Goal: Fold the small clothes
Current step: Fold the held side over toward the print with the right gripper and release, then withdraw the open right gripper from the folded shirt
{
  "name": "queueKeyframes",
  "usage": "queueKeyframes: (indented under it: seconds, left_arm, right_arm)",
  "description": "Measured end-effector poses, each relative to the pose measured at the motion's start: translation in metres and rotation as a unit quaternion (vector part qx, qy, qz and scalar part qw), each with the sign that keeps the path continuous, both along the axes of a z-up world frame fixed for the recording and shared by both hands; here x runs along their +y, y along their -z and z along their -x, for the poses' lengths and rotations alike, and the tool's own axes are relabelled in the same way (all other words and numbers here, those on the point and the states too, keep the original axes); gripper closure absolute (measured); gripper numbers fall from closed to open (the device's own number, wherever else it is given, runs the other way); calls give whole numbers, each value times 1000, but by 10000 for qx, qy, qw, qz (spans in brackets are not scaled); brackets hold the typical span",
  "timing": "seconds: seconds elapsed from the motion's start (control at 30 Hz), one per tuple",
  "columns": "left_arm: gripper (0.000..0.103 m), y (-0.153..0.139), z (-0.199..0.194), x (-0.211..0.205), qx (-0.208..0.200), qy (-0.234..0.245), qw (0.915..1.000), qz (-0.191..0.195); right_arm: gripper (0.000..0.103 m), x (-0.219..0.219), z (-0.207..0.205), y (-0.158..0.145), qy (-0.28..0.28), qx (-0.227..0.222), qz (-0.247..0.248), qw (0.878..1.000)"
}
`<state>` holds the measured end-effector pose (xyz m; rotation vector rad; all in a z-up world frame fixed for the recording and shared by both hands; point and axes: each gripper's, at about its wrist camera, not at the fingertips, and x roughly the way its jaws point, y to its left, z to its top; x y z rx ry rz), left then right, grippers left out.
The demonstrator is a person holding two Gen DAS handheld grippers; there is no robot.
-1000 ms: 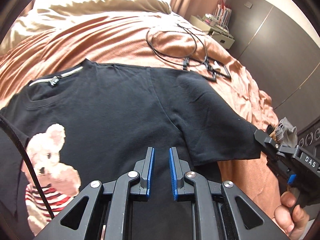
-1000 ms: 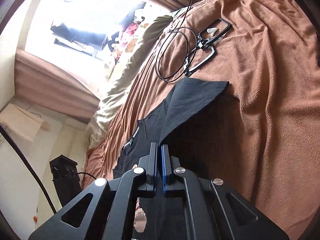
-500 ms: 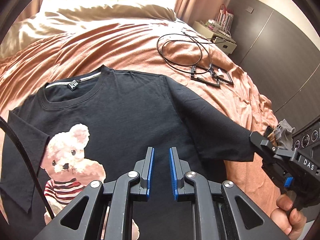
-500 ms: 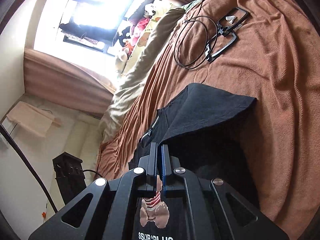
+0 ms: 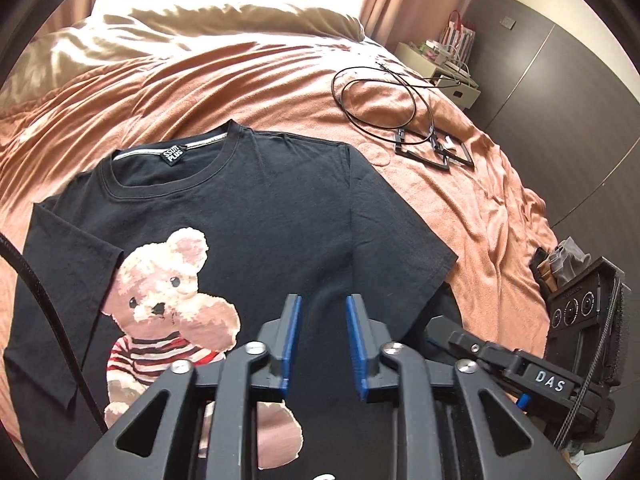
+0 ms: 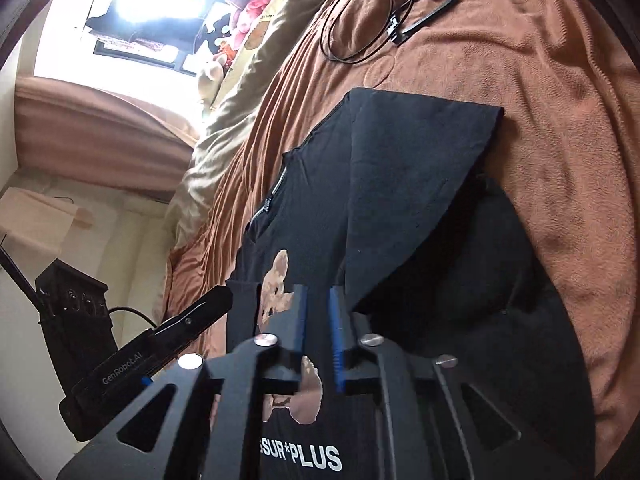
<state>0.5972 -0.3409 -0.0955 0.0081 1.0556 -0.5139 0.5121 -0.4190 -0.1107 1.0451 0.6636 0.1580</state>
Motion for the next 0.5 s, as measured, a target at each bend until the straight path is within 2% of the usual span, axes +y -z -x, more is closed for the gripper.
queueKeyframes:
  seconds: [0.03,0.07,0.27,0.47,0.5]
  left_arm:
    - [65,-1,2,1,-23,1,10000,-14]
    - [61,-2,4,1,-43,8,10000,-19]
    - [59,-6,14,-11,-83,188,9998,-6]
    - [59,-3,20,-44,-102,513,9986,-18]
    - [59,-2,20,-50,-97,563,9984,-18]
  right_arm:
    - [21,-3,7,-4,141,-53,49,9999]
    - [19,-6,14,-8,278,-123,104,9995]
    - [19,-30,43,-18,589,-178,122,9980]
    - [19,-60,59,-19,920,-117,136,9956]
    - [23,-66,60,-17,951,-69,125,9954]
